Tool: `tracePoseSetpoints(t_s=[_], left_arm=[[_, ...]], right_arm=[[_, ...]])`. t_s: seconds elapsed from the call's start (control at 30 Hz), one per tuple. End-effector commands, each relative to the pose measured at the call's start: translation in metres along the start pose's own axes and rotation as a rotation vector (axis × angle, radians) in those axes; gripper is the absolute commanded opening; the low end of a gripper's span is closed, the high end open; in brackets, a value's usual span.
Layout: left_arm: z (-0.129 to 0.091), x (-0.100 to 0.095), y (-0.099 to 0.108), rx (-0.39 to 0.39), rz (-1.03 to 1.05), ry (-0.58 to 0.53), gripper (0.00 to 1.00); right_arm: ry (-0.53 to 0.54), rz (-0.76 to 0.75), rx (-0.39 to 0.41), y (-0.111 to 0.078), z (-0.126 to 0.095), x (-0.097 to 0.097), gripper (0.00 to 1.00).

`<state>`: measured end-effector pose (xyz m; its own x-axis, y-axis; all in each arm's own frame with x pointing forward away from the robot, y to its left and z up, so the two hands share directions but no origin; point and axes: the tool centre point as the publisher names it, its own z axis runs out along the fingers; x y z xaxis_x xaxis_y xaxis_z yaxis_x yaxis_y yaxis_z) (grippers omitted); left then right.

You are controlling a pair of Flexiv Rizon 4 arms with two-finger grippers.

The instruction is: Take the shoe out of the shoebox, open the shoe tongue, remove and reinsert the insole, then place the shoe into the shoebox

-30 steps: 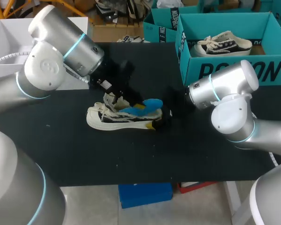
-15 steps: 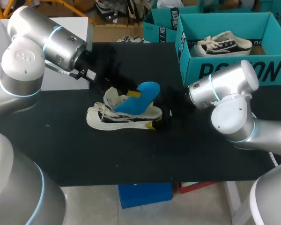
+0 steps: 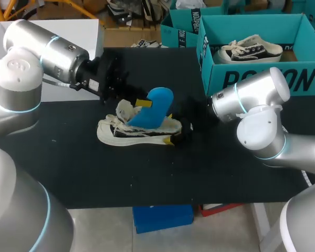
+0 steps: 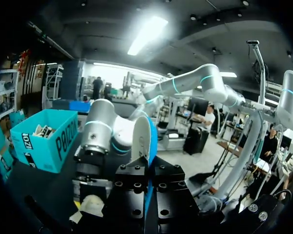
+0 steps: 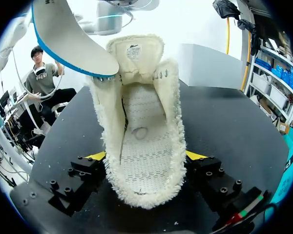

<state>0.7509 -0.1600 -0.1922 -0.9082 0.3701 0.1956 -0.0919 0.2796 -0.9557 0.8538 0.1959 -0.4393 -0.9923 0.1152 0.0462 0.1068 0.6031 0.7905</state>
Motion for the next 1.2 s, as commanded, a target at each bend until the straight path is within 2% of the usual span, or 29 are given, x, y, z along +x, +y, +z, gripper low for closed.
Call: tracePoseSetpoints(t_s=[0.03,0.23,0.33,0.43,0.5,0.8,0.87,1.0,1.2], left_arm=[[0.001,-0.001,0.001,-0.001,0.002,0.0,0.0],[0.001,-0.001,0.001,-0.001,0.002,0.0,0.0],[-0.013,0.003,-0.001,0.138,-0.1,0.034,0.0],[-0.017,0.005,0.0,0.251,-0.194,0.08,0.0],[-0.018,0.006,-0.003,0.267,-0.229,0.079,0.0],[-0.027,0.01,-0.034,0.376,-0.349,0.13,0.0],[-0.029,0.013,-0.044,0.376,-0.347,0.115,0.0],[-0.033,0.019,-0.06,0.427,-0.368,0.112,0.0],[-0.038,0.029,-0.076,0.449,-0.363,0.087,0.0]], right_arm=[[0.0,0.001,0.001,-0.003,0.0,-0.001,0.0],[0.0,0.001,0.001,-0.003,0.0,-0.001,0.0],[0.0,0.001,0.001,-0.003,0.0,-0.001,0.0],[0.0,0.001,0.001,-0.003,0.0,-0.001,0.0],[0.0,0.001,0.001,-0.003,0.0,-0.001,0.0],[0.0,0.001,0.001,-0.003,0.0,-0.001,0.0],[0.0,0.001,0.001,-0.003,0.0,-0.001,0.0],[0.0,0.001,0.001,-0.003,0.0,-0.001,0.0],[0.0,0.001,0.001,-0.003,0.0,-0.001,0.0]])
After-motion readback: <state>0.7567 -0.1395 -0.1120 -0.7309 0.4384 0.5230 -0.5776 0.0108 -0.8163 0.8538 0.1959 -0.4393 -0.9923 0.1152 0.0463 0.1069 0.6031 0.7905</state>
